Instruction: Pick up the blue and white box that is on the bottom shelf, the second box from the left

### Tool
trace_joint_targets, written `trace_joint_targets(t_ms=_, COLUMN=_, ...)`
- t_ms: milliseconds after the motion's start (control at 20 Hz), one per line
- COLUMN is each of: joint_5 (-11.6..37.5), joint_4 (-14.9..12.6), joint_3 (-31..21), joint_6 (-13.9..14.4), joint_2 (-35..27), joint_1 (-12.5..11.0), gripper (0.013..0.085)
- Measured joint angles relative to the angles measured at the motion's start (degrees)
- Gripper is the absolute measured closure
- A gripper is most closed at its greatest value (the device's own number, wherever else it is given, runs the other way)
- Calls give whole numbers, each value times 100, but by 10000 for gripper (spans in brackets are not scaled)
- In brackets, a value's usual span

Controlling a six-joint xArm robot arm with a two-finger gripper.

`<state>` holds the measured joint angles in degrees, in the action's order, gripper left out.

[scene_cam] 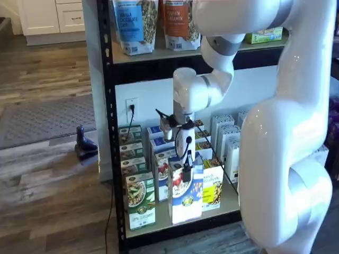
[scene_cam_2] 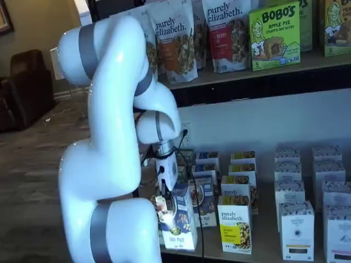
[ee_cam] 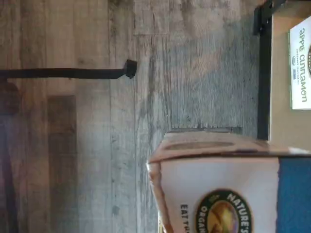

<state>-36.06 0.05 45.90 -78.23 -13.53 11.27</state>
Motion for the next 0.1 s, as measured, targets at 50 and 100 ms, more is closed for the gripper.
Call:
trace_joint_targets(t_ms=50, joint_5=-60, joint_4=12, joint_3=-15, joint_6=-25, joint_2=68, joint_1=-17, gripper=530)
trace_joint_targets(t_ms=100, joint_5=-102, joint_4=19, joint_3=-32, joint_6=-48, joint_2=130, joint_1=-33, gripper=530)
